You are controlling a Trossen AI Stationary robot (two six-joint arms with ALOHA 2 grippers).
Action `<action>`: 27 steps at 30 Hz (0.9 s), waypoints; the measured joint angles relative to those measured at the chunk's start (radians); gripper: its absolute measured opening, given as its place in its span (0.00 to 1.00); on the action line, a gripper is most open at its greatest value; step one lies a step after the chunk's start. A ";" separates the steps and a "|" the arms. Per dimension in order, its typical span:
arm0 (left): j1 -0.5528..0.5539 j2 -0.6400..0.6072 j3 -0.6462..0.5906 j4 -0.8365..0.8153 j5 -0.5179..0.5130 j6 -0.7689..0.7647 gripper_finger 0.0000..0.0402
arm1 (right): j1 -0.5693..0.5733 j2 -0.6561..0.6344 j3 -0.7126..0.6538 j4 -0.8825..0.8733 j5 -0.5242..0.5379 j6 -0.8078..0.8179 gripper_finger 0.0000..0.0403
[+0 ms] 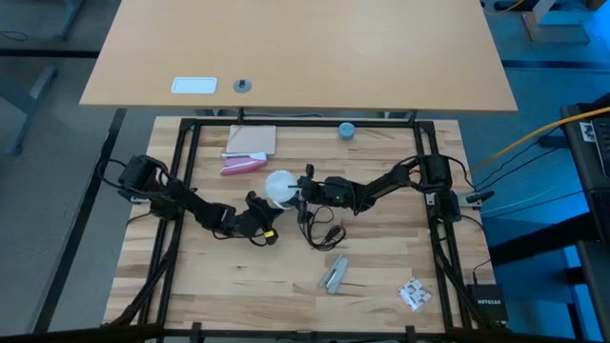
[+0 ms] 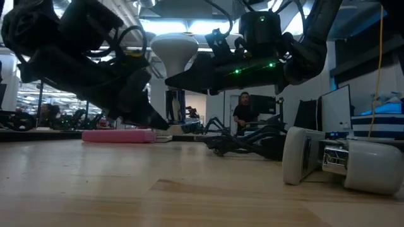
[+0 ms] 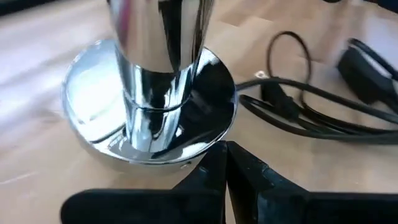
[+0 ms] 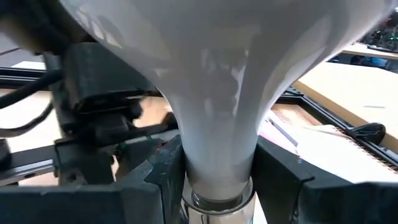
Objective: Screw lightbulb
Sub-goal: Remove the lightbulb from the lamp
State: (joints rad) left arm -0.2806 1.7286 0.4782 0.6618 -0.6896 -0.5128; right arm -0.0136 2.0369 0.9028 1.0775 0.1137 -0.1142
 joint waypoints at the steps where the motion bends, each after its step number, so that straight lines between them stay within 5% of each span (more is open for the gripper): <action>1: -0.001 0.003 0.000 -0.002 -0.034 0.000 0.00 | -0.002 0.000 0.000 0.000 -0.012 0.001 0.40; 9: 0.032 0.003 0.000 -0.021 -0.136 0.050 0.00 | -0.004 0.000 0.000 -0.006 -0.041 0.015 0.40; 16: 0.110 0.002 -0.001 -0.027 -0.264 0.123 0.00 | 0.004 0.000 0.000 -0.004 -0.188 0.074 0.40; 27: 0.068 -0.053 0.000 -0.027 -0.260 0.151 0.00 | 0.002 -0.001 0.000 -0.014 -0.034 0.057 0.40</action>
State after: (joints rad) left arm -0.2126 1.6759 0.4778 0.6348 -0.9495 -0.3618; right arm -0.0116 2.0357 0.9024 1.0633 0.0794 -0.0574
